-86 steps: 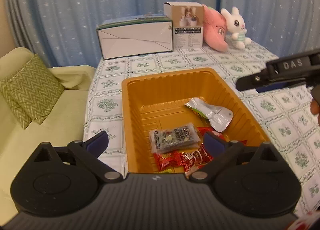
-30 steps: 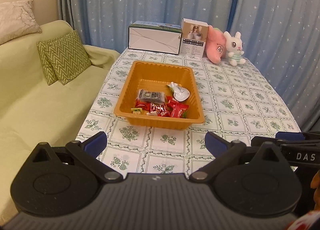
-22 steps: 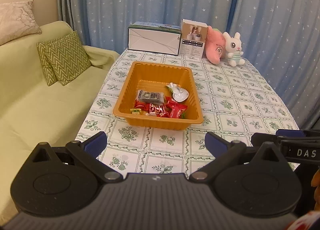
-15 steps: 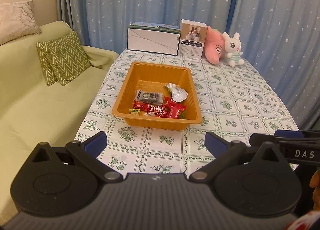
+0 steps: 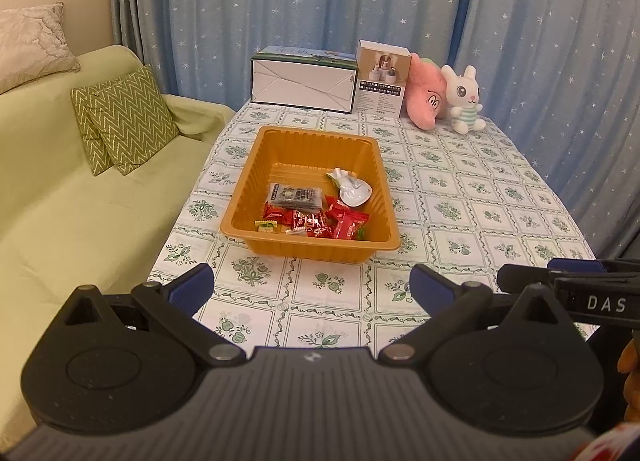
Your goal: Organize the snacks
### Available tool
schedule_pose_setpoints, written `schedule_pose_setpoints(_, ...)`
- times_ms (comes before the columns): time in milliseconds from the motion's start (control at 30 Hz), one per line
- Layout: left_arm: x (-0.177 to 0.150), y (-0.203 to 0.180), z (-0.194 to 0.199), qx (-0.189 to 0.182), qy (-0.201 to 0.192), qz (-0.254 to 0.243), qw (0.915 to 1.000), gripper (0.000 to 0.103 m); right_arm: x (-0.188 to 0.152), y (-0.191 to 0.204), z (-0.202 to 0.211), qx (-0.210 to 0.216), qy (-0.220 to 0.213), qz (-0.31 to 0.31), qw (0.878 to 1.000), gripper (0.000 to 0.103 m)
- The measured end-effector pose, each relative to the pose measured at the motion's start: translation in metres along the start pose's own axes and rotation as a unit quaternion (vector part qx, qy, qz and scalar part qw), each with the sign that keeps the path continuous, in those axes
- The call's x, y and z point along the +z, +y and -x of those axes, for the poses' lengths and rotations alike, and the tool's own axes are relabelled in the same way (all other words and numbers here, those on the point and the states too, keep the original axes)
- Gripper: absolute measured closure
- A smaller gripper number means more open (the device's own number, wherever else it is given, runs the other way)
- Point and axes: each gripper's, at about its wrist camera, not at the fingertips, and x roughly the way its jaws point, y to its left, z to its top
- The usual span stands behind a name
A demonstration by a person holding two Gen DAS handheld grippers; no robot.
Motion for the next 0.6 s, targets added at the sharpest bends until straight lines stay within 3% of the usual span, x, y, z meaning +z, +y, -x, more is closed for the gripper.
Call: schedule_pose_setpoints(600,0.0001,-0.0019,-0.0004,0.002,-0.001,-0.002,1.0,0.0,0.0008,-0.0017,0.0005,-0.002,0.0,-0.002,1.0,0.03)
